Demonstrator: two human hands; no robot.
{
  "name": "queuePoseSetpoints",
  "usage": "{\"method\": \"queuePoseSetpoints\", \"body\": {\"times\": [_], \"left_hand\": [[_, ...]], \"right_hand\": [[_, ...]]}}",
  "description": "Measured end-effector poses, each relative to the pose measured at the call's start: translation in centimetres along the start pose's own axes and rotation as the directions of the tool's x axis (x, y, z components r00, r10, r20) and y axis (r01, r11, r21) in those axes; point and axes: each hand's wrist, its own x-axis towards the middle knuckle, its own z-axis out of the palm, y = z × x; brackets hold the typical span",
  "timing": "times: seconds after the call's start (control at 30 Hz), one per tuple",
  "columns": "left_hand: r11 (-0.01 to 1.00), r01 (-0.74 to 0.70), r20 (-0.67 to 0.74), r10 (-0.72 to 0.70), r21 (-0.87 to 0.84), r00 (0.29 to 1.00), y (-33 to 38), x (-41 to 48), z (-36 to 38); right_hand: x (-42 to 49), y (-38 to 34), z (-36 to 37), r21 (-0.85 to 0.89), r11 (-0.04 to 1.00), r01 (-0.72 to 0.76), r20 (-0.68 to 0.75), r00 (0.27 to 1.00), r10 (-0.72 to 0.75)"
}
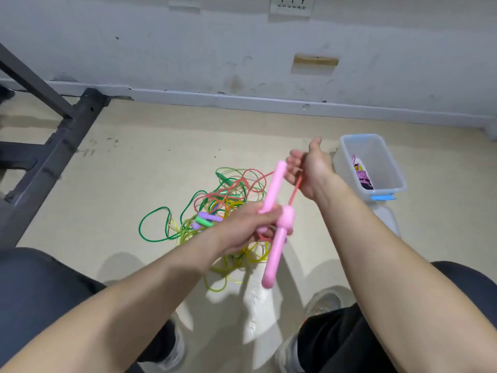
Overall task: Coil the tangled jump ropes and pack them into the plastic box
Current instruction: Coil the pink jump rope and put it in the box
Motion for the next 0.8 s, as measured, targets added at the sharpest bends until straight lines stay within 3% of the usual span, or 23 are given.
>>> {"method": "queuePoseSetpoints", "body": {"times": [0.1,0.17,0.2,0.27,0.3,0.33,0.43,0.53,0.57,0.6,0.63,0.7,0.73,0.8], "left_hand": [[0.992,-0.058,-0.155,0.04,-0.11,0.987,1.3,0.5,-1.1],[0.989,-0.088,-0.277,0.053,-0.119,0.959,2.2,0.7,-1.8],[0.987,-0.083,-0.325,0.035,-0.135,0.945,2.5,0.7,-2.1],[0.987,-0.041,-0.336,-0.013,-0.155,0.942,2.8,0.7,-2.9],[0.988,-0.006,-0.314,-0.044,-0.155,0.949,2.9,0.5,-3.2],[0.989,0.026,-0.3,-0.069,-0.145,0.951,2.9,0.5,-3.5],[0.989,0.079,-0.276,-0.111,-0.123,0.955,3.0,0.2,-3.8],[0.99,0.119,-0.265,-0.137,-0.082,0.955,3.3,0.0,-3.9],[0.991,0.129,-0.277,-0.134,-0.036,0.951,3.4,-0.1,-4.1],[0.991,0.122,-0.304,-0.1,0.053,0.947,3.4,-0.1,-4.4],[0.981,0.096,-0.34,-0.034,0.169,0.94,3.5,-0.2,-4.7],[0.942,0.015,-0.359,0.113,0.336,0.927,3.5,-0.2,-4.9],[0.937,-0.019,-0.329,0.141,0.35,0.934,3.5,-0.3,-4.8],[0.957,-0.057,-0.237,0.128,0.286,0.963,3.2,-0.5,-4.2]], "right_hand": [[-0.8,2.7,-1.5,-0.406,0.912,-0.057,-0.005,0.998,0.06],[-2.1,4.7,-2.7,-0.662,0.739,0.127,0.117,0.991,-0.066],[-2.8,5.4,-3.2,-0.724,0.612,0.32,0.264,0.947,-0.183],[-3.4,6.3,-4.2,-0.706,0.279,0.651,0.6,0.759,-0.252],[-3.7,6.4,-4.4,-0.68,0.146,0.718,0.68,0.693,-0.241],[-3.9,6.1,-4.3,-0.684,0.046,0.728,0.699,0.673,-0.243],[-4.7,5.1,-4.0,-0.667,-0.138,0.732,0.736,0.619,-0.273],[-5.3,4.5,-3.5,-0.549,-0.229,0.804,0.83,0.493,-0.259],[-5.4,4.5,-3.4,-0.542,-0.182,0.82,0.828,0.484,-0.283],[-5.4,4.4,-3.2,-0.568,-0.047,0.822,0.791,0.529,-0.308],[-5.4,4.2,-3.0,-0.6,0.173,0.781,0.714,0.62,-0.326],[-5.4,4.1,-2.5,-0.557,0.618,0.555,0.552,0.803,-0.224],[-5.7,4.1,-2.3,-0.495,0.749,0.44,0.517,0.842,-0.153],[-5.9,4.4,-2.1,-0.43,0.839,0.333,0.511,0.856,-0.078]]}}
